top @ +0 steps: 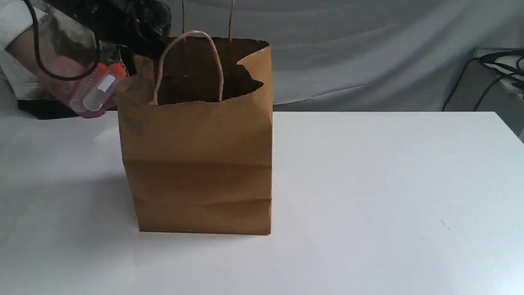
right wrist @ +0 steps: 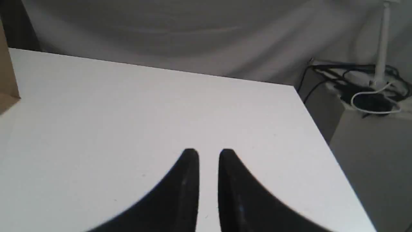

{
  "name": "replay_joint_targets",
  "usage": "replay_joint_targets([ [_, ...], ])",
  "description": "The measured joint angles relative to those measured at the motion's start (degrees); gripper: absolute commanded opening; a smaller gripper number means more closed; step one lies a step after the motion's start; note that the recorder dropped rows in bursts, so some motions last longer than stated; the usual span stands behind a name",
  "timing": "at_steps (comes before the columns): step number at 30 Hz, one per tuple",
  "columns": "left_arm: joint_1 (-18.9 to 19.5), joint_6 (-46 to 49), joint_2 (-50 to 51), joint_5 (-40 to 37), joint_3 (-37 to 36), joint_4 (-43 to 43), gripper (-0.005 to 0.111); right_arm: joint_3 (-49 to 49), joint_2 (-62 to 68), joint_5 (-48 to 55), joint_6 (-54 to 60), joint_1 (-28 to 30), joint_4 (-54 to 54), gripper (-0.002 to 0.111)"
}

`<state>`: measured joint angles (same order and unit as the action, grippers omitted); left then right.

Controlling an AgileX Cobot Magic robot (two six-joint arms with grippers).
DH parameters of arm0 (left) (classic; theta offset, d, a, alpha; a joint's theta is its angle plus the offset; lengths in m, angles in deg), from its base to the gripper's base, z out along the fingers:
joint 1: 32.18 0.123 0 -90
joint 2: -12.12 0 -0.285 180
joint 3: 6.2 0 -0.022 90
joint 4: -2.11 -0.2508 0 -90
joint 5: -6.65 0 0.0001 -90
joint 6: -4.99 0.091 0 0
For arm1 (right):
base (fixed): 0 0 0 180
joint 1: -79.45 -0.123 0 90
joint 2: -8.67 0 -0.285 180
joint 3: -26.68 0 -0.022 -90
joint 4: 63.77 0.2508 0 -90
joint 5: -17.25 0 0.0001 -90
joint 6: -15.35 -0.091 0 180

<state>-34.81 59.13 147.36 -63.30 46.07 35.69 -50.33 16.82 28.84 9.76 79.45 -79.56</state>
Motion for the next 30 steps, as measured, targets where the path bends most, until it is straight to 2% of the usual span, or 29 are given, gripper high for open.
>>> replay_joint_targets([
  [5,0.0,-0.8,0.0,0.0,0.0,0.0,0.000,0.0,0.0,-12.7,-2.5,0.0,7.4,0.012],
  [12,0.0,-0.8,0.0,0.0,0.0,0.1,0.000,0.0,-0.1,-31.3,-5.9,0.0,11.2,0.012],
  [15,0.0,-0.8,0.0,0.0,0.0,0.5,0.000,0.0,-0.1,-34.4,-9.7,0.0,11.4,0.012],
  [17,0.0,-0.8,0.0,0.0,0.0,0.7,0.000,0.0,-0.1,-34.4,-14.4,0.0,9.1,0.012],
  [22,0.0,-0.8,0.0,0.0,0.0,0.7,0.000,0.0,2.4,-33.9,-31.7,0.0,-8.5,0.011],
  [26,0.0,-0.8,0.0,-0.1,0.0,0.7,0.000,0.0,11.5,-34.9,-44.5,0.0,-14.7,0.012],
  [30,0.0,-0.8,0.0,-0.1,0.0,0.7,0.000,2.4,23.5,-43.5,-49.1,0.0,-20.3,0.012],
])
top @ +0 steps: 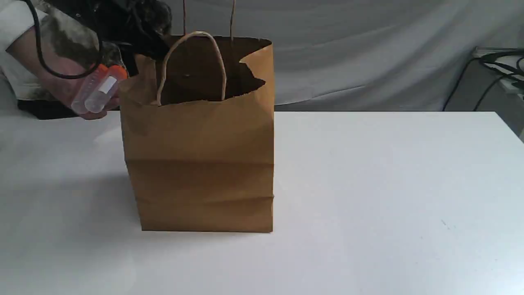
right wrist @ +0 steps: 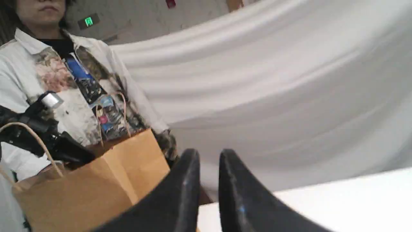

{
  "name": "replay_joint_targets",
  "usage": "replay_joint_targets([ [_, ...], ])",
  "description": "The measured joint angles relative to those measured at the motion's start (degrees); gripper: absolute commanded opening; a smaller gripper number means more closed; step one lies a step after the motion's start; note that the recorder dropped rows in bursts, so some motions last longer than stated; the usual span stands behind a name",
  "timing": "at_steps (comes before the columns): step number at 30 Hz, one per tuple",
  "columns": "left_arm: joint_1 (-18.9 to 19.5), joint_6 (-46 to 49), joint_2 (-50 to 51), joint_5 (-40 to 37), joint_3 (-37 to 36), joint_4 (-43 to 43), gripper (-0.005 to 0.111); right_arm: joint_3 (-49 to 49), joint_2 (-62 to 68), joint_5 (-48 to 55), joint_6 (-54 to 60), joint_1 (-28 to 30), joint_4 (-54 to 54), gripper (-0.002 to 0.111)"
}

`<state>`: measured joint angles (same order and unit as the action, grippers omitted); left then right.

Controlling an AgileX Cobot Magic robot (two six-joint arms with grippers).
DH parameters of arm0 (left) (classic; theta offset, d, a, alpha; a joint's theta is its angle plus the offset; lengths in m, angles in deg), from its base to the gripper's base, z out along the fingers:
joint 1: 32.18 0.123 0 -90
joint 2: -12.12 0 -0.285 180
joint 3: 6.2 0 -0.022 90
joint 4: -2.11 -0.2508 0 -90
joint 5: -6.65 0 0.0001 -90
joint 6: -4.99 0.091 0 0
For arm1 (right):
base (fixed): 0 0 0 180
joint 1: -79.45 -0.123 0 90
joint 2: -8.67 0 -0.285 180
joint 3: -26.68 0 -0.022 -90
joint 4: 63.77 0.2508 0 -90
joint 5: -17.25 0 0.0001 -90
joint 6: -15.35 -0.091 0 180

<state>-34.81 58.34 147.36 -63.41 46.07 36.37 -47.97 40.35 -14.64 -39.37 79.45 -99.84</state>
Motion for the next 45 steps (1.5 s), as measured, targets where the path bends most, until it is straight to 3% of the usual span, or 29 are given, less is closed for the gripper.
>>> replay_joint_targets([
  [9,0.0,-0.1,0.0,0.0,0.0,0.0,0.000,21.6,26.9,-23.7,-4.3,0.0,-8.4,0.012],
  [12,0.0,-1.1,0.0,0.0,0.0,0.0,0.000,30.6,34.1,-21.8,-17.2,0.0,-15.1,0.015],
  [15,0.0,-1.5,0.0,0.0,0.0,0.0,0.000,41.1,44.2,-22.7,-33.0,0.0,-31.6,0.029],
  [18,-0.1,-2.1,0.0,0.0,0.0,-0.6,0.000,51.3,53.8,-31.7,-41.6,0.0,-43.0,0.057],
  [20,-0.1,-3.3,0.0,0.0,0.0,-1.3,0.000,57.5,60.1,-35.6,-44.6,0.0,-48.3,0.066],
  [26,-0.1,-5.4,0.0,0.1,0.0,-2.1,0.000,69.3,71.9,-36.7,-46.9,-0.7,-54.9,0.064],
  [33,-0.1,-6.1,0.0,0.2,0.0,-2.1,0.000,78.6,77.4,-37.0,-44.3,-9.5,-59.6,0.064],
  [40,-0.4,-6.3,0.0,0.2,0.0,-2.1,0.000,79.9,78.0,-37.8,-38.1,-17.1,-61.1,0.064],
  [45,-0.9,-6.3,0.0,0.2,0.0,-2.1,0.000,79.9,78.9,-32.7,-37.1,-18.0,-61.8,0.064],
])
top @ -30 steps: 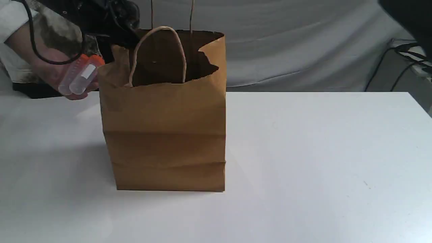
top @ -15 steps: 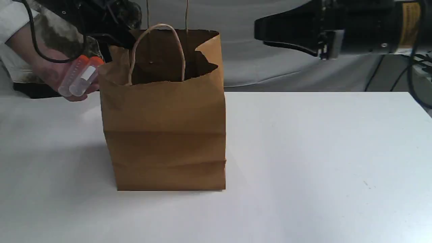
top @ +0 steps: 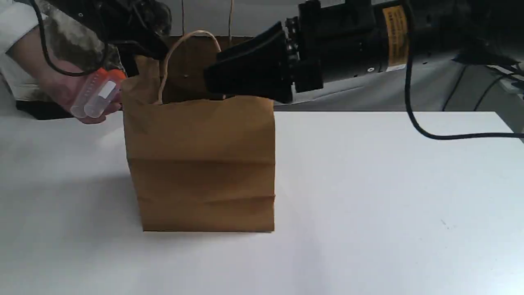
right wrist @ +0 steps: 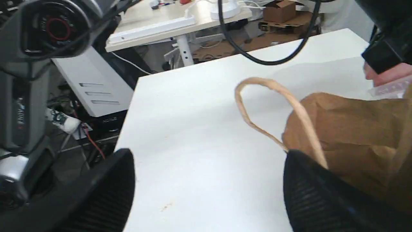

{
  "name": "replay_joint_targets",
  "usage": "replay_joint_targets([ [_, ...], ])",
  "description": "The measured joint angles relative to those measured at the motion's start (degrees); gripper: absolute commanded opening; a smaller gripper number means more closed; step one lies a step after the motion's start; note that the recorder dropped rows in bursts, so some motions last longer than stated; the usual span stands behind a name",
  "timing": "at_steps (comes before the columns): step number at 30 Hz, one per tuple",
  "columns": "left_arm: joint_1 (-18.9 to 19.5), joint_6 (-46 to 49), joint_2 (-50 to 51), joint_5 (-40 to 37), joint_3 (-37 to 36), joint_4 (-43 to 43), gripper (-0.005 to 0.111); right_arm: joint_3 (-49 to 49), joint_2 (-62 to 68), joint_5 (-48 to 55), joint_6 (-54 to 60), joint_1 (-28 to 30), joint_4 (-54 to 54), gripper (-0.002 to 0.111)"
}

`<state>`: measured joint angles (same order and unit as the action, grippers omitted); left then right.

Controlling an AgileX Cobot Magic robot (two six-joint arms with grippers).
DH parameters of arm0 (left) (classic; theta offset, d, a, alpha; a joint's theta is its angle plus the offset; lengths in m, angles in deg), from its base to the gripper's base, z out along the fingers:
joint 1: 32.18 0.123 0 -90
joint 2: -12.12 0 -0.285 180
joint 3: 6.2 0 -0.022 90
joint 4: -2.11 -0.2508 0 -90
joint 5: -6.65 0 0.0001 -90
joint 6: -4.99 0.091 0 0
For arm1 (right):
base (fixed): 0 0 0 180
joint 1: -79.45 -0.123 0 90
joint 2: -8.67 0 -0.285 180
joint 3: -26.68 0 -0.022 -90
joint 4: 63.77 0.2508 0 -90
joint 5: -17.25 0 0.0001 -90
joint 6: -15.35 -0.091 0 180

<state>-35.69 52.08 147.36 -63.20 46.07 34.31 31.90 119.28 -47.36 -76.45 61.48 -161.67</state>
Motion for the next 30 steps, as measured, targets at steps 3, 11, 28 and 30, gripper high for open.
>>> replay_joint_targets([
  [3,-0.4,0.0,0.0,0.0,0.0,0.0,0.000,0.0,0.9,3.2,0.8,0.0,-0.2,0.064],
  [11,-0.8,0.0,0.0,0.1,0.0,0.0,0.000,0.0,1.7,8.0,6.3,0.0,1.1,0.064],
  [28,-1.2,-10.2,0.0,0.9,0.1,-4.1,0.000,0.0,5.4,6.3,3.3,-0.9,2.0,0.000],
  [30,-1.7,-13.7,0.0,1.1,0.1,-7.3,0.000,0.0,4.9,4.4,3.1,-0.9,1.0,0.000],
])
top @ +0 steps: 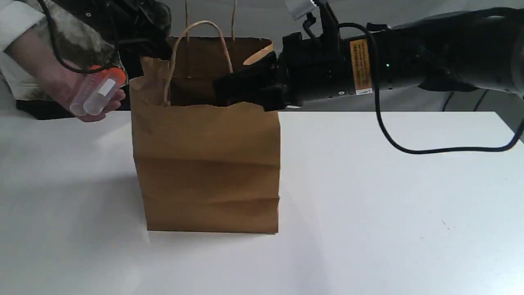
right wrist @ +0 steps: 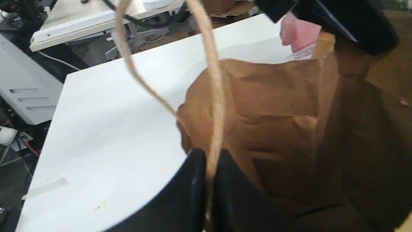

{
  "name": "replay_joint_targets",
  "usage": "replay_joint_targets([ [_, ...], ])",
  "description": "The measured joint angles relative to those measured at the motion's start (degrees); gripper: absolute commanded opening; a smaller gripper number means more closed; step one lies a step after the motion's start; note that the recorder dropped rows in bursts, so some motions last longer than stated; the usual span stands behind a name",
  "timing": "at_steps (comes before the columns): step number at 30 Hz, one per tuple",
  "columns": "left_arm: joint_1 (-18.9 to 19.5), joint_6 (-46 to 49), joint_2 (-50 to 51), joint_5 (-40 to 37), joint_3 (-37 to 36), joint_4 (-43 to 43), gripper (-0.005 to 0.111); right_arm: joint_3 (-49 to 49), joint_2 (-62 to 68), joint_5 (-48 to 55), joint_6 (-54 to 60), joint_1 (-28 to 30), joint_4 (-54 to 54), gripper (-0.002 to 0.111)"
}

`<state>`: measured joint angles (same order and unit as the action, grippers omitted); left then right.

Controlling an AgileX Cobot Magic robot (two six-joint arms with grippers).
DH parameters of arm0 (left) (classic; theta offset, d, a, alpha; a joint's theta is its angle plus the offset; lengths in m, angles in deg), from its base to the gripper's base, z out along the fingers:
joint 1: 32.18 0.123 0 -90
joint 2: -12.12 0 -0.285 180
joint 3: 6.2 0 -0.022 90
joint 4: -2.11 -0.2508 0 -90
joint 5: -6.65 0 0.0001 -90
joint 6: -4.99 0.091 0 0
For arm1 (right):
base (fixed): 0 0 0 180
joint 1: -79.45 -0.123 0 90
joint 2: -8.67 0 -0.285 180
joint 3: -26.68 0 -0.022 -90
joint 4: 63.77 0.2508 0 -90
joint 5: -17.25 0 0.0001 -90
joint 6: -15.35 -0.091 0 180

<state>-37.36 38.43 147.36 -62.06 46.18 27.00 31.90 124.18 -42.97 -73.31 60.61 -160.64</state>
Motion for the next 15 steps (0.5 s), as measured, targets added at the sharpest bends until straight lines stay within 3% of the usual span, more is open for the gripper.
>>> replay_joint_targets([
  [7,-2.7,-7.3,0.0,-0.9,0.0,-8.2,0.000,0.0,-6.1,-2.7,-1.8,0.0,-0.9,0.000],
  [11,-4.3,-18.1,0.0,-2.0,0.0,-15.2,0.000,0.0,-8.9,-3.5,-5.9,0.0,-2.4,0.000],
  [15,-4.3,-22.4,0.0,-2.4,0.0,-17.5,0.000,2.1,-9.2,-3.6,-10.8,0.0,-4.0,0.000],
])
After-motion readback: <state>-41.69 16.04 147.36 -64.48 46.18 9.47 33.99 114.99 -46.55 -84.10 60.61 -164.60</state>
